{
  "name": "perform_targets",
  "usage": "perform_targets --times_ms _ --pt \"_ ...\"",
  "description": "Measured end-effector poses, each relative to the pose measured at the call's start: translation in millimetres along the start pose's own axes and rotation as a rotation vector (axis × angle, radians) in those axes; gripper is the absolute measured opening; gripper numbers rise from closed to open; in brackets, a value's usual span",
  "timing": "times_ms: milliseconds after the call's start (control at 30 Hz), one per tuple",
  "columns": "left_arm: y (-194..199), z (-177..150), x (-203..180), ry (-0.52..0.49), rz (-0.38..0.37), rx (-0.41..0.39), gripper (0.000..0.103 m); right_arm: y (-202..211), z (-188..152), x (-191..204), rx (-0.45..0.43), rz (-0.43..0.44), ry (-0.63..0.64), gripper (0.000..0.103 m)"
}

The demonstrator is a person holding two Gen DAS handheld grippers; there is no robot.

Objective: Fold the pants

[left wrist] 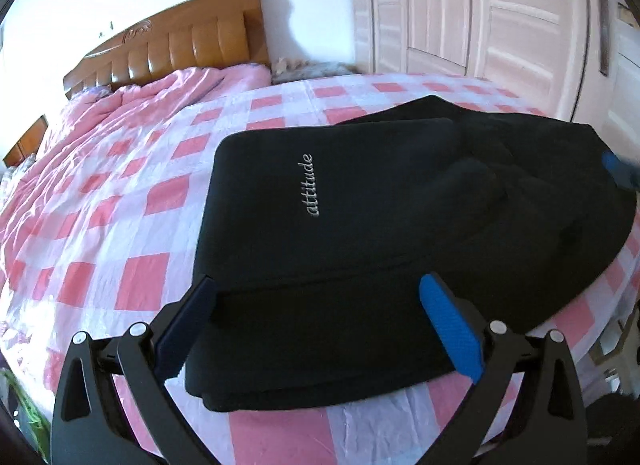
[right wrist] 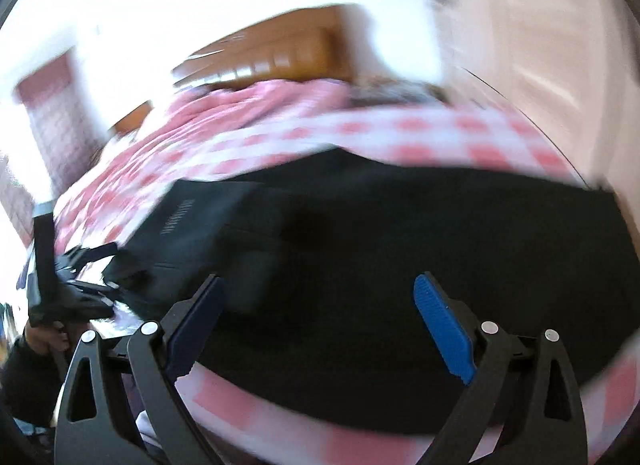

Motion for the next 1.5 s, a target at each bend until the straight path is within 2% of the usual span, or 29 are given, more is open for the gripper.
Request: perform_targets --times_ms 33,133,200,233,333,467,533,567,600,667,767,867,1033,1133,1200,1300,1367,1400,1500 --pt "1 -1 -1 0.000 0.003 -0.005 0.101 -13 9 21 0.014 0.022 0.061 0.092" --pt "1 -1 -3 -0.011 0.017 -0.003 0.101 -46 17 50 0.080 0.029 0.140 0.092" --pt "2 -3 -1 -0.022 0.008 -0.003 0.101 -70 13 58 0.149 -0.017 0.178 0.092" --pt "2 -3 -4 -0.025 0.006 -0.002 0.101 -77 6 56 0.162 0.000 0.182 0.092" --pt "1 -4 -4 -0.028 -0.004 -0.001 0.102 -74 -5 41 0.159 0.060 0.114 0.092" --pt "1 2 -7 -0.026 0.025 0.034 0.102 -57 -8 33 0.162 0.087 0.068 0.092" --pt "10 7 -14 -0.038 0.054 0.041 0.101 -23 -15 18 0.087 0.079 0.023 0.092" --pt "18 11 -21 -0.061 0.046 0.017 0.101 0 -21 4 0.032 0.068 -0.029 0.092" --pt "25 15 -29 -0.087 0.028 -0.008 0.101 15 -25 -9 -0.007 0.057 -0.077 0.092" --pt "32 23 -46 -0.126 0.000 -0.036 0.101 59 -48 -61 -0.107 -0.009 -0.264 0.092" --pt "30 40 -82 -0.188 -0.078 -0.058 0.101 90 -79 -115 -0.150 -0.108 -0.451 0.092" --pt "16 59 -124 -0.253 -0.138 -0.066 0.101 93 -99 -154 -0.115 -0.119 -0.585 0.093" --pt "-23 71 -168 -0.326 -0.156 -0.004 0.101 69 -94 -178 -0.044 -0.078 -0.630 0.094" --pt "-41 65 -170 -0.336 -0.138 0.032 0.101 59 -83 -178 -0.024 -0.081 -0.612 0.095" --pt "-46 60 -170 -0.357 -0.116 0.027 0.101 54 -77 -178 -0.006 -0.083 -0.606 0.097" --pt "-48 61 -167 -0.347 -0.126 0.032 0.101 46 -69 -179 0.024 -0.075 -0.604 0.097" --pt "-49 62 -167 -0.347 -0.127 0.035 0.101 46 -71 -180 0.039 -0.031 -0.623 0.095" --pt "-49 62 -166 -0.348 -0.128 0.034 0.101 45 -71 -183 0.040 -0.012 -0.634 0.091" --pt "-50 61 -164 -0.338 -0.134 0.025 0.101 48 -74 -184 0.032 -0.009 -0.652 0.088"
Point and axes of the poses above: each gripper's, at about its wrist camera, not at the fingertips, and y roughly against the way its jaws point, x to its left, z to its top, the point moved 1 cm from there along -y, roughly the way its jaws point, and after that the axes turned 7 degrees about x, right-handed, at the moved point
